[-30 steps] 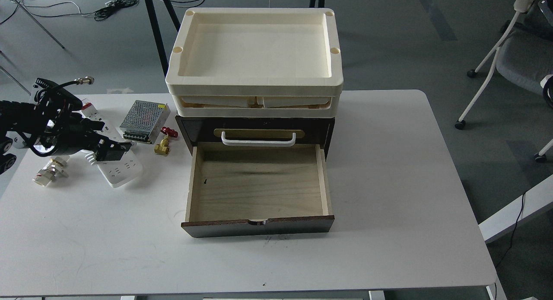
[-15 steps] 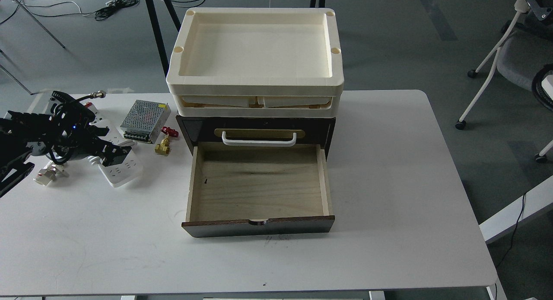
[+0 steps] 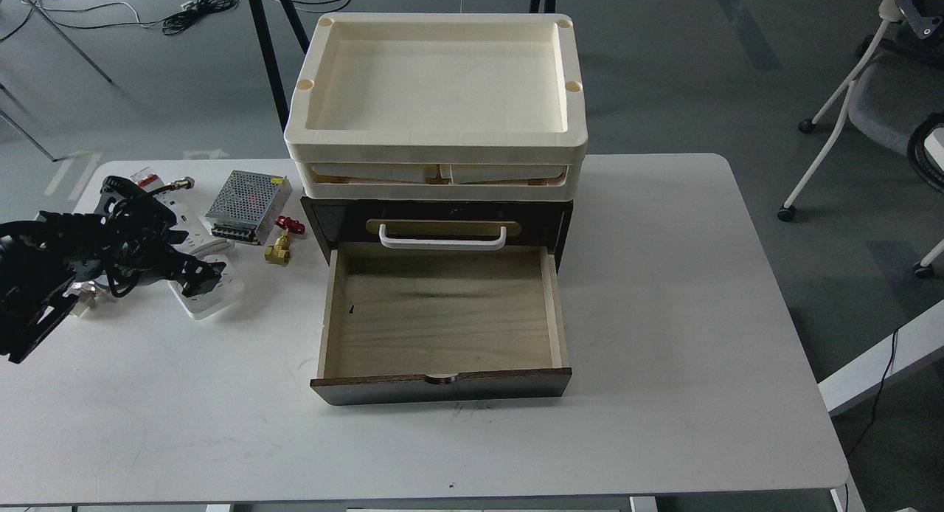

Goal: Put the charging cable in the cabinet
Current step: 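Close the left gripper on the white power strip and lift it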

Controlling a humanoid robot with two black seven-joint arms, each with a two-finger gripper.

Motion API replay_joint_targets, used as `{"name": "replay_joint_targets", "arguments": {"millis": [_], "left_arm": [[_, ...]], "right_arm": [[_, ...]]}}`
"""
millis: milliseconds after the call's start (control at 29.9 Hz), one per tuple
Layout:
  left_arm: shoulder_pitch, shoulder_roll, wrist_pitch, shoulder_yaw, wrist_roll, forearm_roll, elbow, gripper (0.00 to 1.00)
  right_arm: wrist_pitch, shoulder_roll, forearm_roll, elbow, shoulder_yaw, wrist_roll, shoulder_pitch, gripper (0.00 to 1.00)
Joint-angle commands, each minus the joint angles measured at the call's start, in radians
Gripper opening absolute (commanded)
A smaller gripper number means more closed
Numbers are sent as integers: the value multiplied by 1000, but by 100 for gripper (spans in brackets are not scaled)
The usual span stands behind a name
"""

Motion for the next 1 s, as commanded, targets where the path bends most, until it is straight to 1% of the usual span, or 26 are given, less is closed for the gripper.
{"name": "replay_joint_targets", "arguments": {"millis": [0, 100, 234, 301, 502, 702, 803, 903, 970], "left_arm": [[7, -16, 25, 0, 0, 0, 46, 76], [8, -13, 28, 0, 0, 0, 48, 72], [25, -13, 28, 2, 0, 2, 48, 63], [27, -12, 28, 2, 0, 0, 49, 61], [27, -13, 31, 0, 0, -1, 48, 45], [25, -15, 34, 0, 0, -20, 48, 31], [25, -16, 34, 0, 0, -20, 48, 20], [25, -17, 34, 2, 0, -17, 48, 1], [27, -15, 38, 2, 0, -18, 48, 0]], "right_arm": [[0, -1, 0, 0, 0, 0, -2, 100], [0, 0, 0, 0, 0, 0, -4, 100], [0, 0, 0, 0, 0, 0, -4, 100], [0, -1, 0, 0, -1, 0, -4, 100], [2, -1, 0, 0, -1, 0, -8, 100], [0, -1, 0, 0, -1, 0, -8, 100], [2, -1, 0, 0, -1, 0, -8, 100], [2, -1, 0, 0, -1, 0, -8, 100], [2, 0, 0, 0, -1, 0, -8, 100]]}}
